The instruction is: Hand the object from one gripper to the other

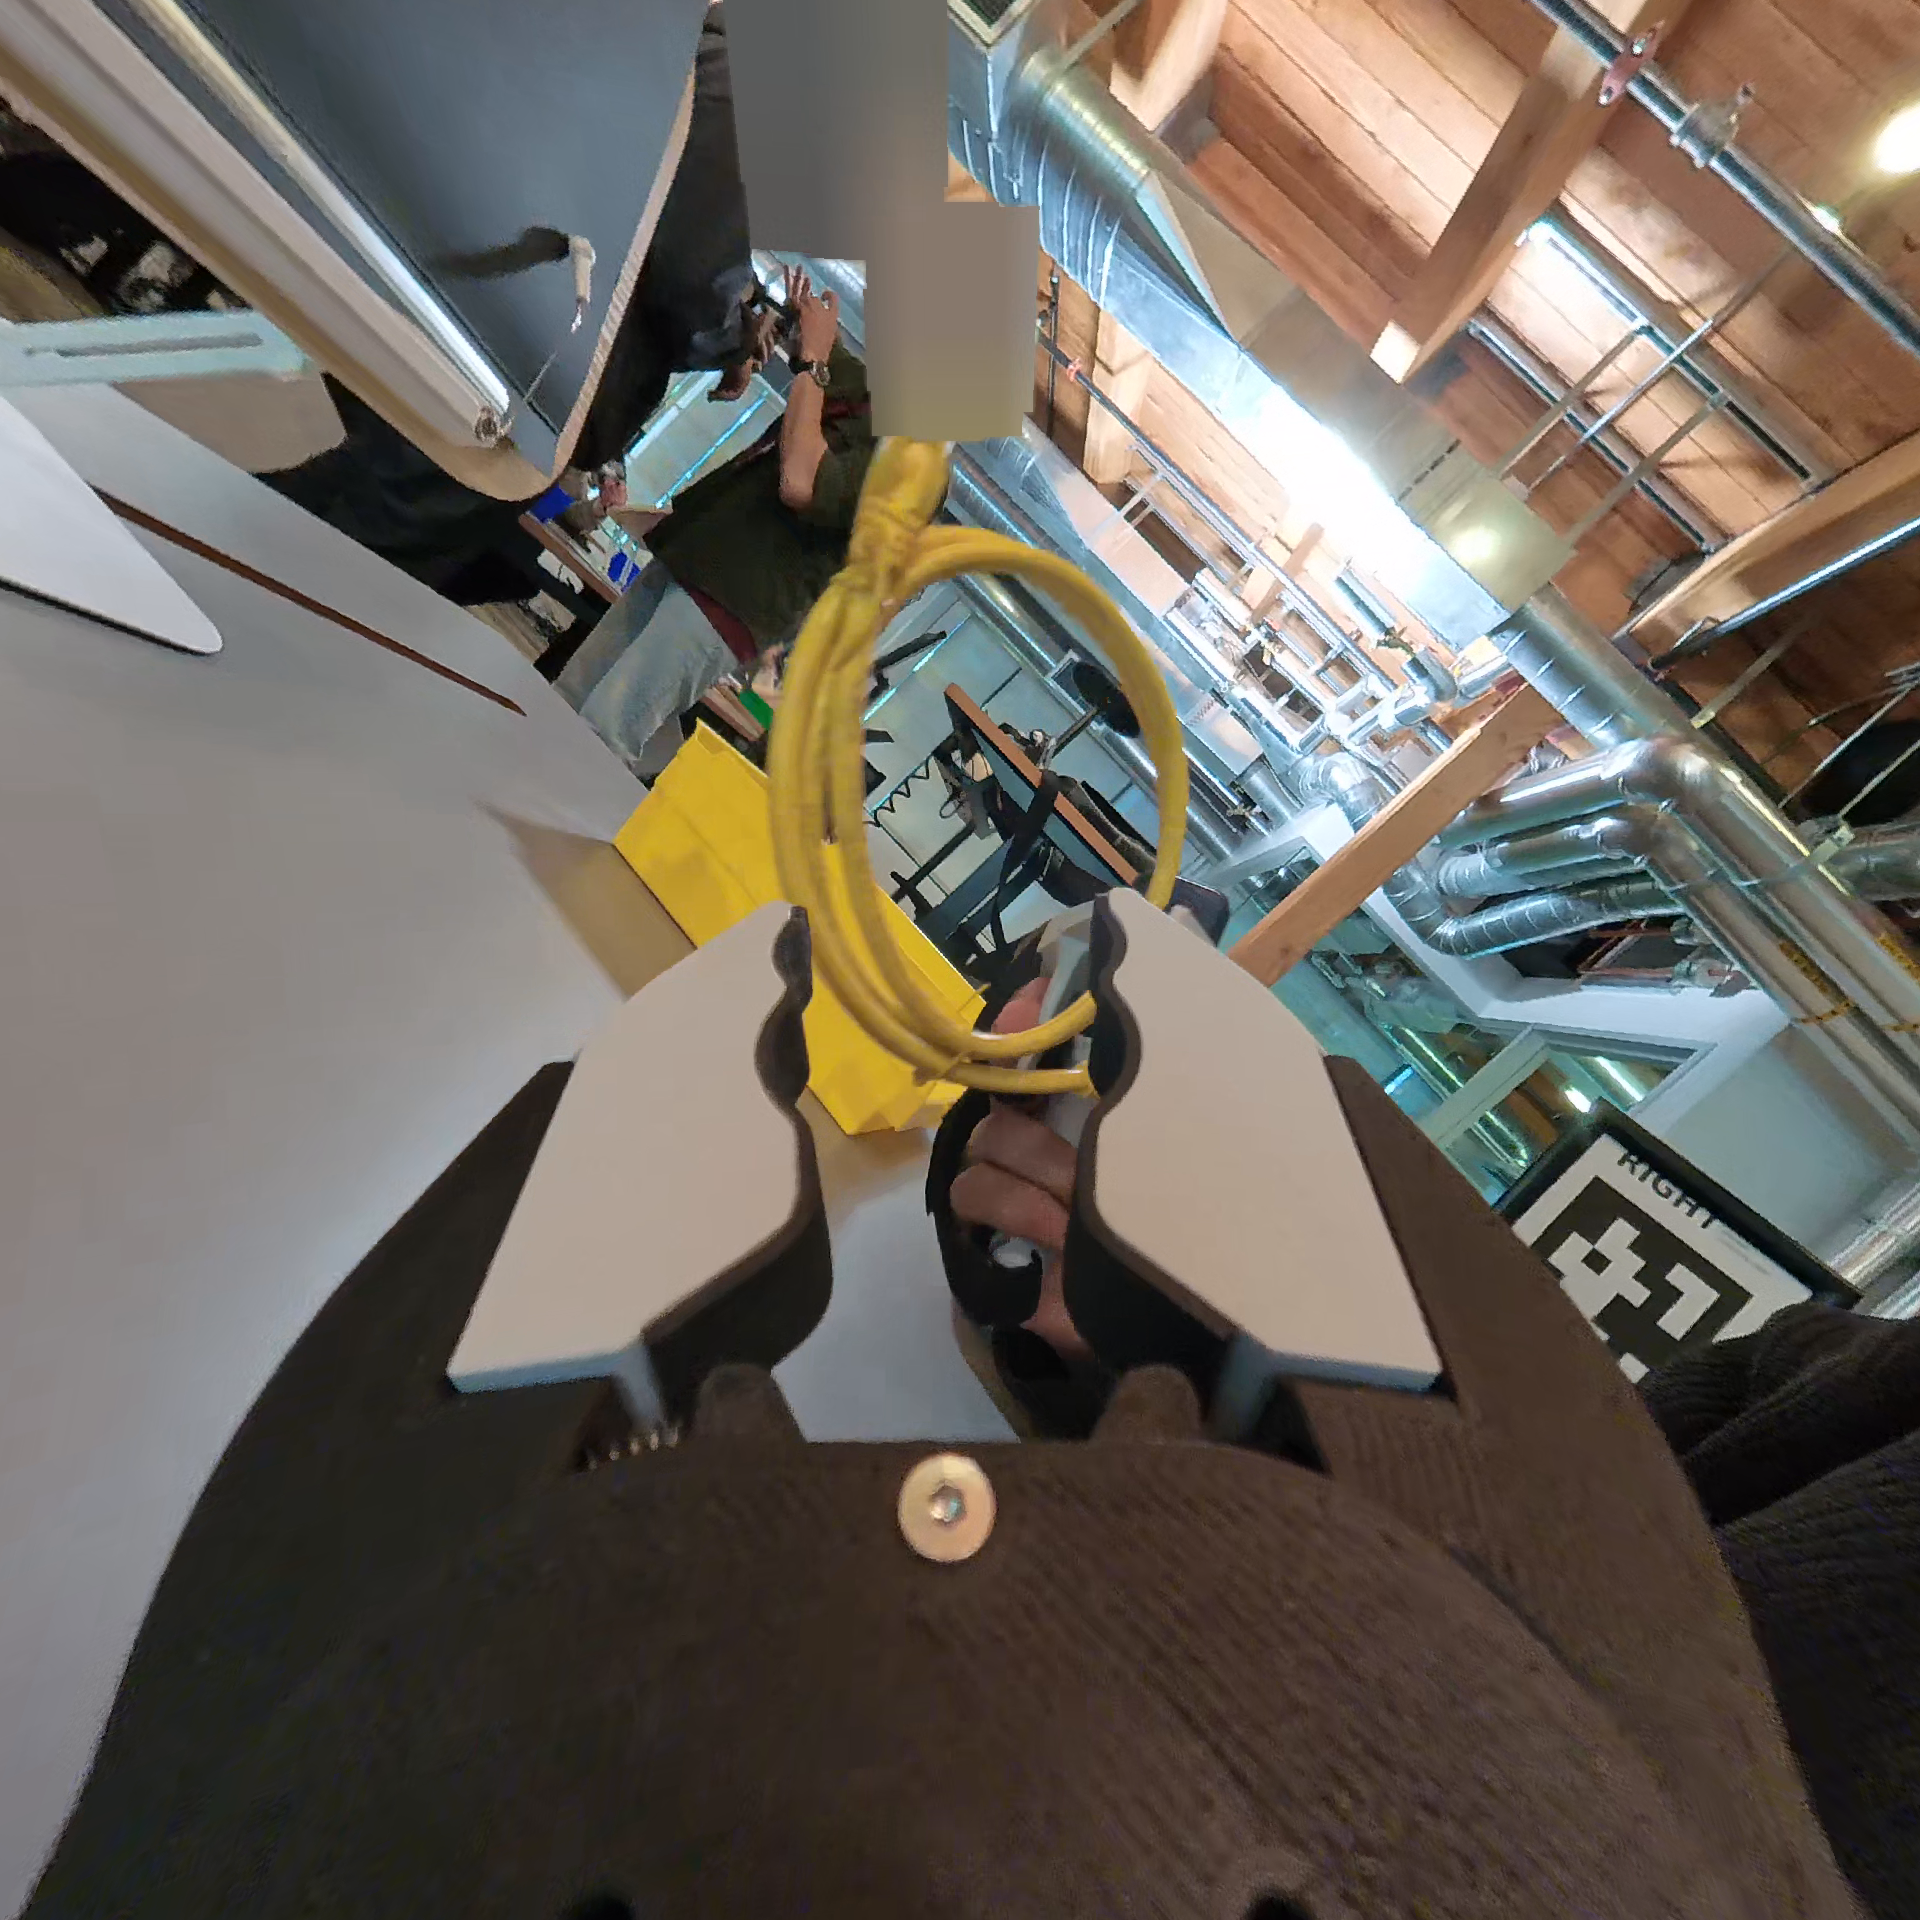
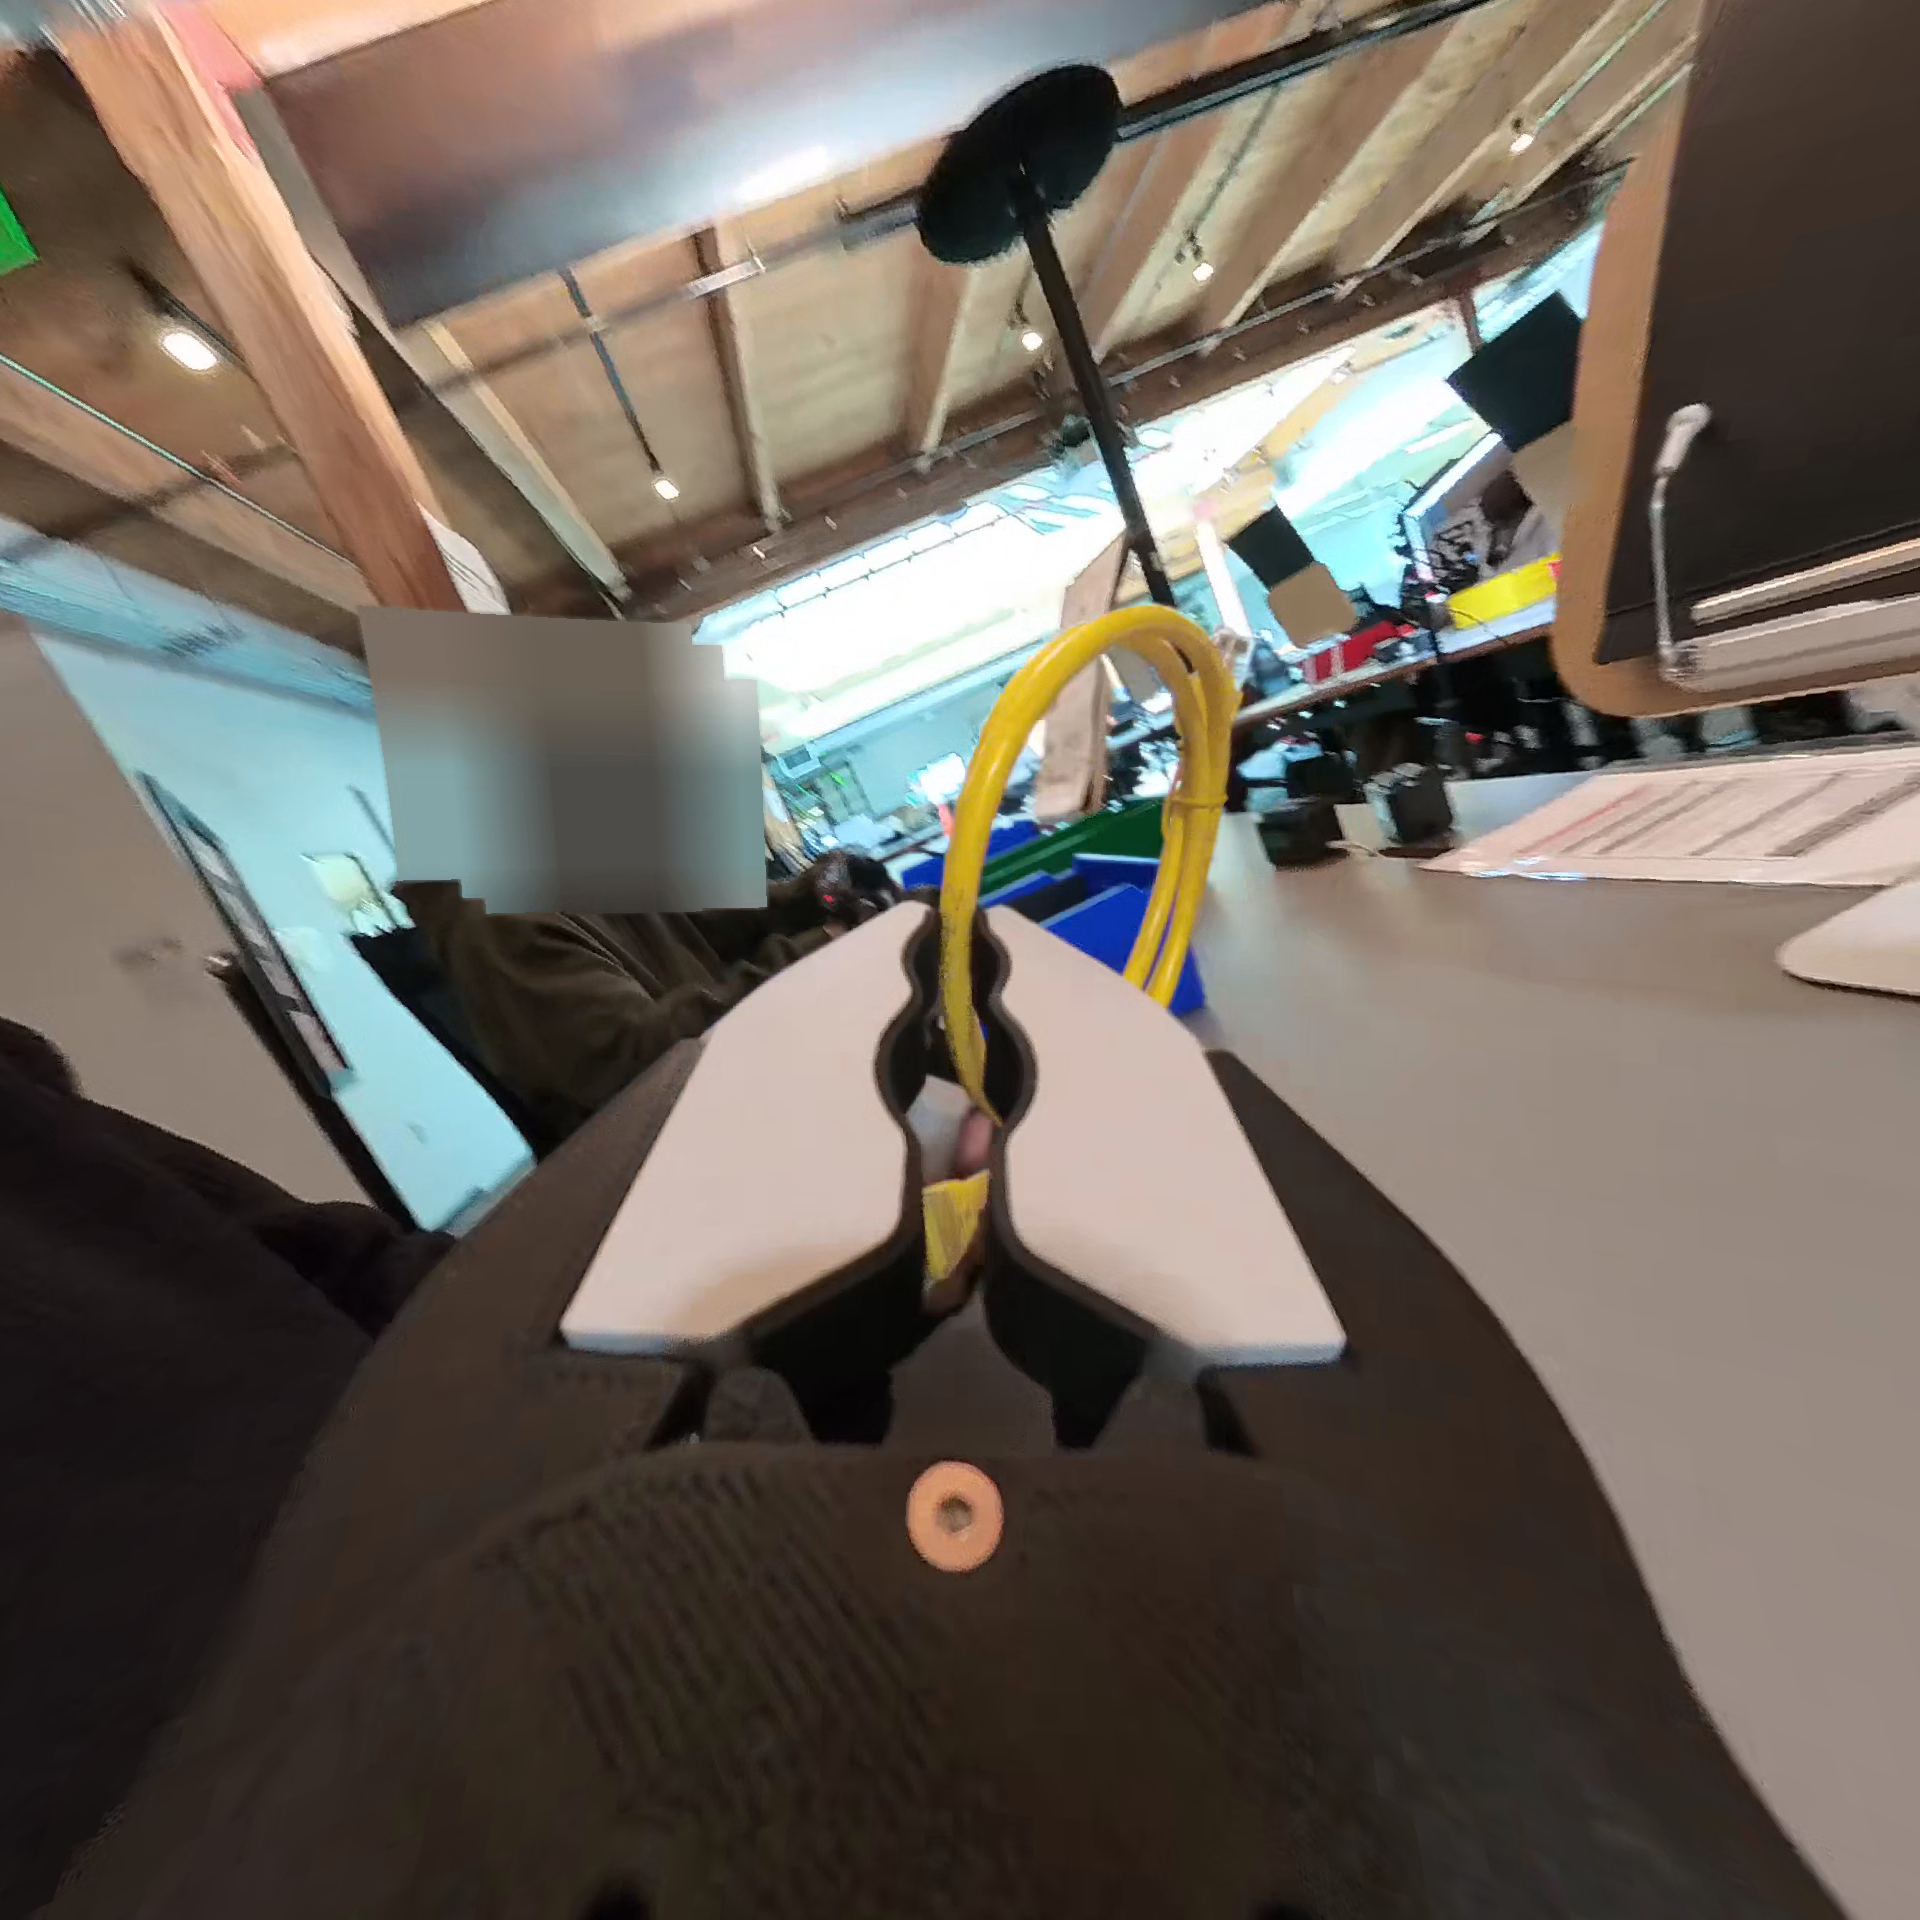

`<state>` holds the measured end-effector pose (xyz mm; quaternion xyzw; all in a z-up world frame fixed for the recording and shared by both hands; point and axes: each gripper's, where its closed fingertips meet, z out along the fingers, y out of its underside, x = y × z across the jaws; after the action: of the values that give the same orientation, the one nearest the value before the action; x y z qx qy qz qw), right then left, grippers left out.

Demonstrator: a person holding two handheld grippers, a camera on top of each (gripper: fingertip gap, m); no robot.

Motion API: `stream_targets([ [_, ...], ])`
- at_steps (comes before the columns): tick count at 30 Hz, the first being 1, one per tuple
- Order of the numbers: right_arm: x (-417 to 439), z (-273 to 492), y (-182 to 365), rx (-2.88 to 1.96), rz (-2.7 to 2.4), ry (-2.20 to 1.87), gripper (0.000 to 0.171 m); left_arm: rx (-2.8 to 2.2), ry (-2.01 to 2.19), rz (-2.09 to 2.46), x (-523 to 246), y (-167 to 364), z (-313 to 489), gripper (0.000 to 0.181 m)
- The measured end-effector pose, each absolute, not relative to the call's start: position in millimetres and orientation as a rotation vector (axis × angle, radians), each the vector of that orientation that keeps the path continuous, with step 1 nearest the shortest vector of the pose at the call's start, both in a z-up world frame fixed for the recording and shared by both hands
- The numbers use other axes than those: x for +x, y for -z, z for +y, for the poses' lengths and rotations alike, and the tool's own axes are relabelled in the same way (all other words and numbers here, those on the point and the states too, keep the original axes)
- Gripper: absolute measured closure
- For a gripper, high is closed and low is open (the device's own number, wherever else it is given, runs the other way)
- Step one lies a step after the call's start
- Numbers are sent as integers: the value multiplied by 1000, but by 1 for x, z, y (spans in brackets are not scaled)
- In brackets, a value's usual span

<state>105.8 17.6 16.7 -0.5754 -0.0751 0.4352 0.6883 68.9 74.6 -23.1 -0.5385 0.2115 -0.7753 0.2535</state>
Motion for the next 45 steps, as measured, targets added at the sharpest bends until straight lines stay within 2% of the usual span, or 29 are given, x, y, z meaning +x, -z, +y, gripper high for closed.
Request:
stream_targets([
  [4,110,11,-25,-1209,-152,-1092,166,-1560,2125,618,78,36,68,120],
  [7,108,9,-28,-1183,-167,-1146,166,-1558,2156,639,80,36,63,124],
  [10,102,6,-30,-1174,-185,-1192,166,-1531,2180,680,79,33,56,135],
  [13,100,7,-28,-1176,-187,-1206,166,-1445,2228,687,73,24,54,165],
  [15,101,6,-29,-1167,-185,-1221,166,-1411,2255,681,70,19,53,167],
  [19,105,9,-28,-1168,-154,-1208,165,-1388,2264,679,68,16,54,170],
  [25,117,17,-26,-1153,-63,-1208,143,-1380,2240,661,67,14,56,170],
  [29,126,24,-20,-1184,-27,-1127,135,-1369,2250,579,63,12,66,171],
  [38,148,42,3,-1363,28,-735,128,-1445,2080,372,51,21,102,171],
  [45,104,45,28,-1573,-266,-447,133,-1503,1852,422,52,28,108,171],
])
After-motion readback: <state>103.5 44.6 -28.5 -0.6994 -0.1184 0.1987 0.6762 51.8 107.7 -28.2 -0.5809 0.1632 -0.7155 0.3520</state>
